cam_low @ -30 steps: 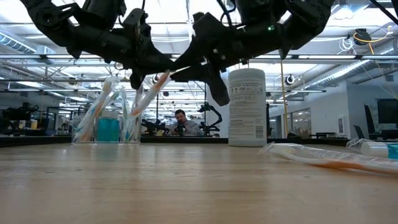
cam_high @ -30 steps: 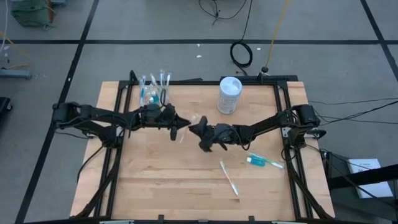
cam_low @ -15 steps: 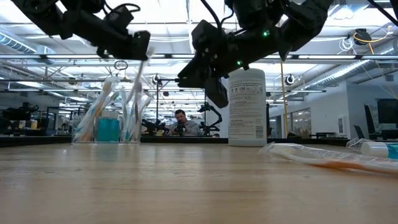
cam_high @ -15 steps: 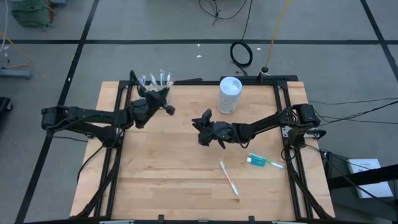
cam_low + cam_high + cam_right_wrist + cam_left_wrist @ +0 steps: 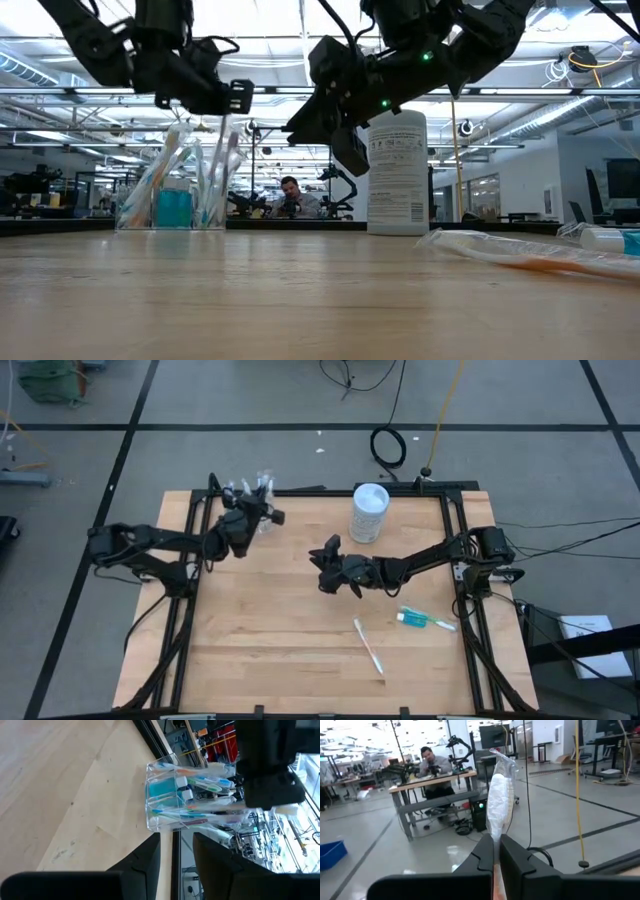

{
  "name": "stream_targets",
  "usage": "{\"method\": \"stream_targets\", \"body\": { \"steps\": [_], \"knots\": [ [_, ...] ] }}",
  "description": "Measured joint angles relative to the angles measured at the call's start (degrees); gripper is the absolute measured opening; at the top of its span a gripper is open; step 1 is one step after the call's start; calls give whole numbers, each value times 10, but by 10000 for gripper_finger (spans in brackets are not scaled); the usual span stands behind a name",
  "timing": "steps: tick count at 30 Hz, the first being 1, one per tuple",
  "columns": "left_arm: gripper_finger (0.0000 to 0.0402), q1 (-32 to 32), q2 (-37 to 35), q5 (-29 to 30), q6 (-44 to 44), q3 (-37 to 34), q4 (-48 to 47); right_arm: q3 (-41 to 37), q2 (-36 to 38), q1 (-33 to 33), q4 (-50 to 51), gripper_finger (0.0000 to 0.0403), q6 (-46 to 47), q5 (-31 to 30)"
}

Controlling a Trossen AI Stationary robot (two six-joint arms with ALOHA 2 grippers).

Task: Pick & Place toothbrushing station
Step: Put the orange toothbrush into the transparent organizer

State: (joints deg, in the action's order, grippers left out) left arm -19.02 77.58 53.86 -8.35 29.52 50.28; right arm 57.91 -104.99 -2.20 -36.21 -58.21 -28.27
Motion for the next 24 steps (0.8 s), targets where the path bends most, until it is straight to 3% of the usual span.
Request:
{"method": "stream_targets", "body": {
  "steps": [4,14,19,24],
  "knots": [
    [8,-19,49,-20,-8,0,51,0,0,3,0,106,-1,0],
    [10,-12,132,18,-8,0,66,0,0,4,0,106,1,0],
    [5,6,130,86,-6,0,64,0,0,4,0,105,1,0],
    [39,22,124,173,-44,0,64,0,0,4,0,106,4,0]
  ]
}}
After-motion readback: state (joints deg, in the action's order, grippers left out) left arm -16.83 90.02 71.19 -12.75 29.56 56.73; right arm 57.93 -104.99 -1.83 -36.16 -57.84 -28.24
